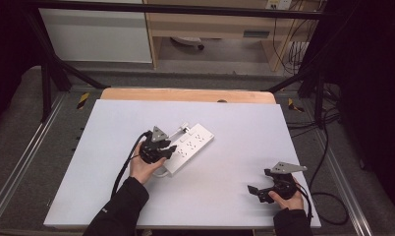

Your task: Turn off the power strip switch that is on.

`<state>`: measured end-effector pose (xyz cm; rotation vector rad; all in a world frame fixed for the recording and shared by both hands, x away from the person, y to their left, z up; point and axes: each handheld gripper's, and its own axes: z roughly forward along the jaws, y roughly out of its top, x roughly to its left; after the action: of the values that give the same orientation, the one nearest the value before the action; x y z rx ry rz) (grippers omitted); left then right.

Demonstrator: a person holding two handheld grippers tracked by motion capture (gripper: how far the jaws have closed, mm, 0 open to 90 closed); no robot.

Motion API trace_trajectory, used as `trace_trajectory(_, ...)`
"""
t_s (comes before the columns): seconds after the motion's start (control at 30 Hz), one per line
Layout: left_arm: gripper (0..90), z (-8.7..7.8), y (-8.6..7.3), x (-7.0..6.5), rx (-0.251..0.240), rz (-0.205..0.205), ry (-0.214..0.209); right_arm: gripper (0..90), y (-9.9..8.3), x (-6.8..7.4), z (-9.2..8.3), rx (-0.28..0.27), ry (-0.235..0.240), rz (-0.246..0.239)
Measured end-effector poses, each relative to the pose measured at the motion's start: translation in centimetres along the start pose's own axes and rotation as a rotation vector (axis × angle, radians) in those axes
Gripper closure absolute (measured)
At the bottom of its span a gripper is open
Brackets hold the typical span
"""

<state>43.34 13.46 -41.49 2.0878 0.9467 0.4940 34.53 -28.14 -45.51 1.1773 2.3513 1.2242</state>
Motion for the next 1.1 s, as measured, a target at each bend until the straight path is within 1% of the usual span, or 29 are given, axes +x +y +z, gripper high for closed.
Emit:
trace_trajectory(0.13,71.0,0.1,0.1,0.0,-0.007,-0.004,-0.004,1.2,0.0,0.0,0.0,0.0,0.0,-0.001)
trace_trajectory(0.23,72.6,0.2,0.1,0.0,-0.009,-0.002,0.002,1.2,0.0,0.0,0.0,-0.001,0.0,-0.001)
trace_trajectory(0.3,74.2,0.4,0.1,0.1,-0.009,-0.011,0.004,1.2,0.0,0.0,0.0,0.0,0.001,-0.001)
trace_trajectory(0.5,77.4,0.7,0.0,0.3,-0.004,-0.016,0.002,1.2,0.0,0.0,0.0,0.0,0.001,0.0)
trace_trajectory(0.63,80.8,0.9,0.0,0.3,-0.009,-0.022,0.002,1.2,0.0,0.0,0.0,-0.001,0.0,0.0)
trace_trajectory(0.67,81.7,1.0,0.0,0.4,-0.012,-0.029,0.002,1.2,0.0,0.0,0.0,-0.001,0.001,0.0)
trace_trajectory(1.1,87.8,1.5,0.1,0.4,-0.014,-0.028,-0.002,1.2,0.0,0.0,0.0,-0.001,0.001,-0.001)
